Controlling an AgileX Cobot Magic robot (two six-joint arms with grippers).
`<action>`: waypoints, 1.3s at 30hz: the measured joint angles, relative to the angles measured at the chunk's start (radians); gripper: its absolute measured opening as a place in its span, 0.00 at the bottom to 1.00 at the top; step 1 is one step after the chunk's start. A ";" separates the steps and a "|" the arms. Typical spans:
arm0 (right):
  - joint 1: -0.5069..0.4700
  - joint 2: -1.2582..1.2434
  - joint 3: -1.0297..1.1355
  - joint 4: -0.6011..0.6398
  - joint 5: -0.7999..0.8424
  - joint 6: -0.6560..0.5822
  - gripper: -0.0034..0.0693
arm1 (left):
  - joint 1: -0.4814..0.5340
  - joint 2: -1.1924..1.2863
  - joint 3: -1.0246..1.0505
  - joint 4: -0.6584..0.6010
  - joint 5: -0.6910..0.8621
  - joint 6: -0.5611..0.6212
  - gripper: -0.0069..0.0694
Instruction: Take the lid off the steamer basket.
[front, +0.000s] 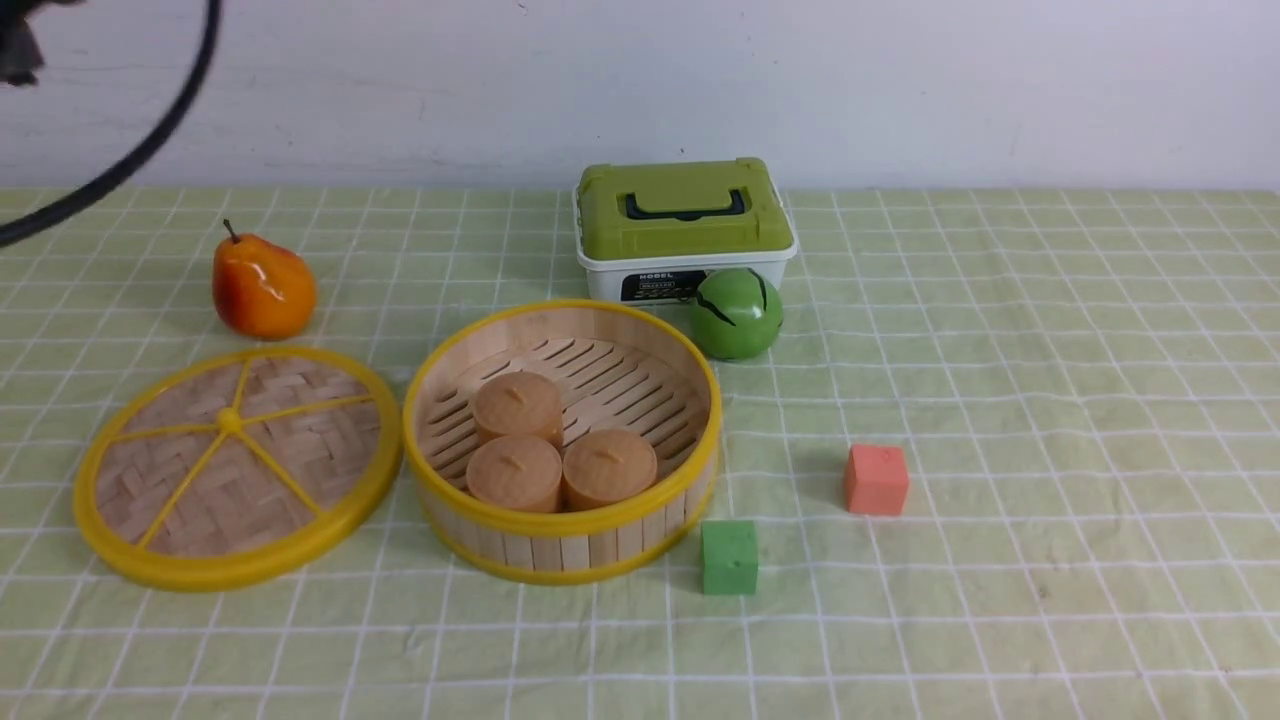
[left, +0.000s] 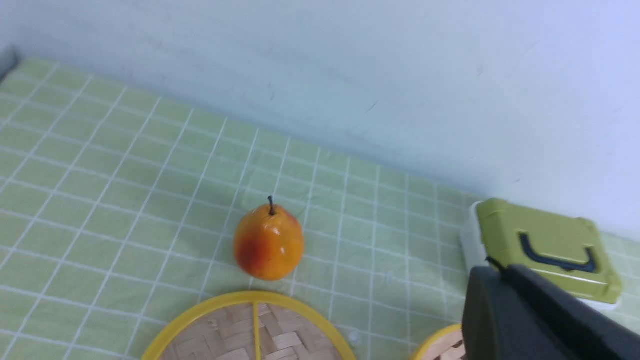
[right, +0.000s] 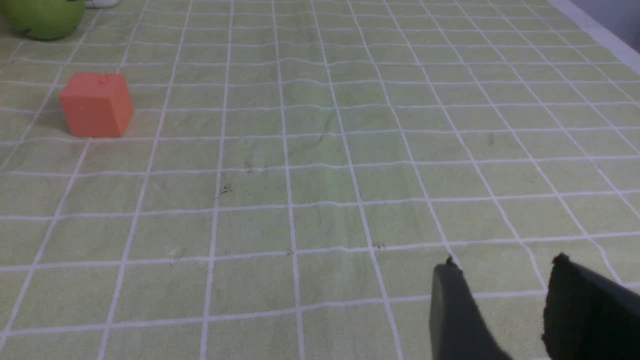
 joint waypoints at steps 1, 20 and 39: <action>0.000 0.000 0.000 0.000 0.000 0.000 0.38 | 0.000 -0.051 0.046 -0.015 -0.007 0.014 0.07; 0.000 0.000 0.000 0.000 0.000 0.000 0.38 | 0.000 -1.008 0.823 -0.306 -0.042 0.420 0.07; 0.000 0.000 0.000 0.000 0.000 0.000 0.38 | 0.000 -1.069 1.106 -0.235 0.015 0.429 0.07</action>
